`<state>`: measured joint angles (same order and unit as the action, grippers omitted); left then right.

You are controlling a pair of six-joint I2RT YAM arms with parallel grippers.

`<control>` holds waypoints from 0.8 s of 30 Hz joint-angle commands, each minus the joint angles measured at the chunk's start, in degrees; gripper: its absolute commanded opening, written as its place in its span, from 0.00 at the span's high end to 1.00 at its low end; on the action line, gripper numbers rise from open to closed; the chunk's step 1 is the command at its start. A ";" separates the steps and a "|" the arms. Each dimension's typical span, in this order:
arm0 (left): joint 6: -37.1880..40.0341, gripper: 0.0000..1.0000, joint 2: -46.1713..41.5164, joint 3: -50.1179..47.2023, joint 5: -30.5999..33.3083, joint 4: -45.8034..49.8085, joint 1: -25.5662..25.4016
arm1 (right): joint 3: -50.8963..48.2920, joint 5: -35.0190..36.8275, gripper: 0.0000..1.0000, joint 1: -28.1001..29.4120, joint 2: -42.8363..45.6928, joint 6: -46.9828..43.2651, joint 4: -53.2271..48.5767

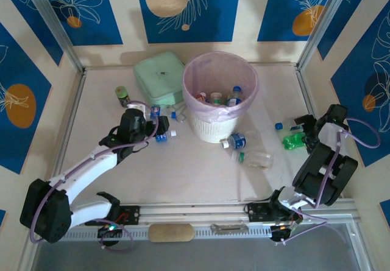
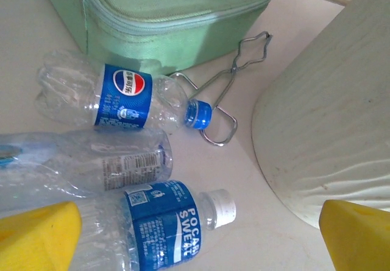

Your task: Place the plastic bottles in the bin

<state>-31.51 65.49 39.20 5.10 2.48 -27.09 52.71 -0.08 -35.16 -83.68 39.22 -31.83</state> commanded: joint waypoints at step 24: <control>-2.57 0.00 -3.62 -2.28 0.07 -0.03 0.64 | -2.14 1.13 0.11 0.78 -10.93 0.07 6.08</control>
<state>-33.19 63.05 37.63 4.54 2.20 -27.00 51.57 0.95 -34.83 -93.25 39.05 -26.20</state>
